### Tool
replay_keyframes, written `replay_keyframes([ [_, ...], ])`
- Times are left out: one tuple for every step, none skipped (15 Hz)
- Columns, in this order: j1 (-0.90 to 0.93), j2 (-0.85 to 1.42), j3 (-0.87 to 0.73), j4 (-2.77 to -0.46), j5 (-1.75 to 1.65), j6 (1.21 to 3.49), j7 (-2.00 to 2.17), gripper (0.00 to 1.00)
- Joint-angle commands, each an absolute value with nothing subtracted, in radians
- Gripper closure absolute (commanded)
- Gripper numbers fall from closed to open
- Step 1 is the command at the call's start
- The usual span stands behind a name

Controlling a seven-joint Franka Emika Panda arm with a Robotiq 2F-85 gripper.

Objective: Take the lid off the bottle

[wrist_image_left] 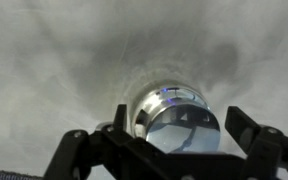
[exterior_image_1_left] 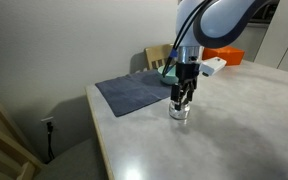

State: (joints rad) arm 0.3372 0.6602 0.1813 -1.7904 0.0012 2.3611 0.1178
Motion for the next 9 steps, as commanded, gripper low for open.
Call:
replay_keyframes([
  [0.34, 0.673, 0.183, -1.792, -0.003, 2.404, 0.116, 0.0],
  [0.343, 0.673, 0.18, -1.793, -0.007, 2.413, 0.119, 0.0],
  [0.346, 0.672, 0.179, -1.794, -0.009, 2.421, 0.122, 0.0],
  [0.35, 0.671, 0.176, -1.794, -0.013, 2.429, 0.127, 0.0],
  [0.355, 0.671, 0.173, -1.796, -0.018, 2.437, 0.132, 0.0],
  [0.36, 0.669, 0.169, -1.797, -0.022, 2.443, 0.139, 0.0],
  [0.361, 0.669, 0.168, -1.798, -0.024, 2.447, 0.142, 0.0],
  [0.365, 0.667, 0.165, -1.8, -0.026, 2.45, 0.151, 0.0],
  [0.368, 0.665, 0.161, -1.802, -0.028, 2.454, 0.161, 0.0],
])
